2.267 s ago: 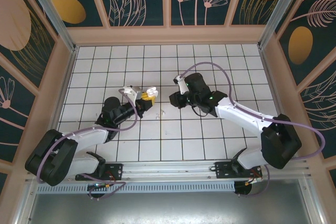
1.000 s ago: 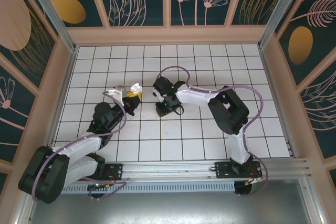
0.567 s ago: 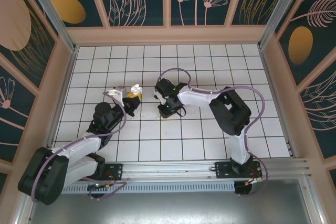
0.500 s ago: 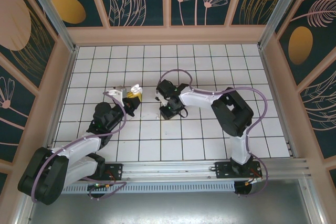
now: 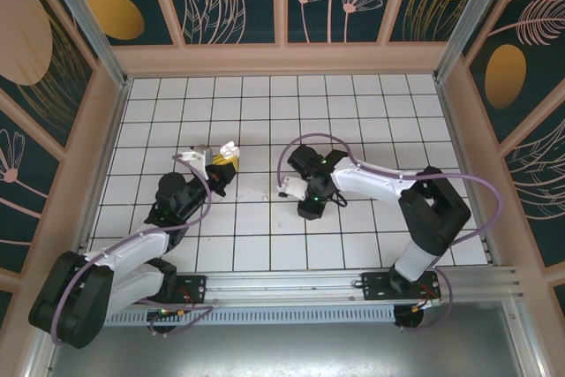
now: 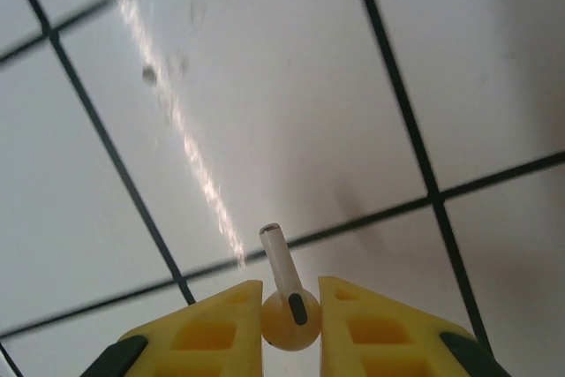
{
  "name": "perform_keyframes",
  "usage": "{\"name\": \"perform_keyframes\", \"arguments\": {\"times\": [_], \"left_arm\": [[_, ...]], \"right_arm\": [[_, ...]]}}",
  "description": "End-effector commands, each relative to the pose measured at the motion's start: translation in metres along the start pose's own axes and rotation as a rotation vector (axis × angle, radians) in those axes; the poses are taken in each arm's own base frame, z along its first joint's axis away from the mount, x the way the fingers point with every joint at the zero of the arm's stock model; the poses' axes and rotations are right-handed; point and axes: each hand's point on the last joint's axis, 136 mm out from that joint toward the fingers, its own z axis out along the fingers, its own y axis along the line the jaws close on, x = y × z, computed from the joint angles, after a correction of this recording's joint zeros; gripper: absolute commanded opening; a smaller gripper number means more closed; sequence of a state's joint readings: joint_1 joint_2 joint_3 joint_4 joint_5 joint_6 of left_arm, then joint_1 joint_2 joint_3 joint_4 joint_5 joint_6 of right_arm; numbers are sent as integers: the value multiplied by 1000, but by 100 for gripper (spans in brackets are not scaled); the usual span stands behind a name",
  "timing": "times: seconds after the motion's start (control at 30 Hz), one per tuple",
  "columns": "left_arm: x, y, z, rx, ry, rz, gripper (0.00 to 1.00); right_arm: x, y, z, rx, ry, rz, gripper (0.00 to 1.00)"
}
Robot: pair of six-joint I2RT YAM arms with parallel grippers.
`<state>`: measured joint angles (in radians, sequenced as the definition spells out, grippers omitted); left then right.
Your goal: Insert the wireless bluetooth earbuds into the charging case
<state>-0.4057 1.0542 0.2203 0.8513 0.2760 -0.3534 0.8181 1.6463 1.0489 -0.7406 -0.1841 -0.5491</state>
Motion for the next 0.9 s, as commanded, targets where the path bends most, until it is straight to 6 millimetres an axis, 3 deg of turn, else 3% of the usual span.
{"name": "perform_keyframes", "arguments": {"times": [0.0,0.2,0.43,0.5,0.67,0.87], "left_arm": [[-6,-3,-2,13,-14,13,17],[-4,-2,-2,8,-8,17,18],[-4,-2,-2,8,-7,21,17],[-5,-2,-1,7,-8,26,18],[-6,-2,0,9,-9,28,18],[-8,-2,3,9,-8,27,18]], "right_arm": [[23,6,-5,-18,50,-228,19],[59,3,9,-11,199,-382,19],[58,-9,17,26,205,-405,25],[54,-9,16,29,189,-375,34],[29,-12,-4,60,88,-210,43],[-26,-27,-58,122,-160,356,46]]}}
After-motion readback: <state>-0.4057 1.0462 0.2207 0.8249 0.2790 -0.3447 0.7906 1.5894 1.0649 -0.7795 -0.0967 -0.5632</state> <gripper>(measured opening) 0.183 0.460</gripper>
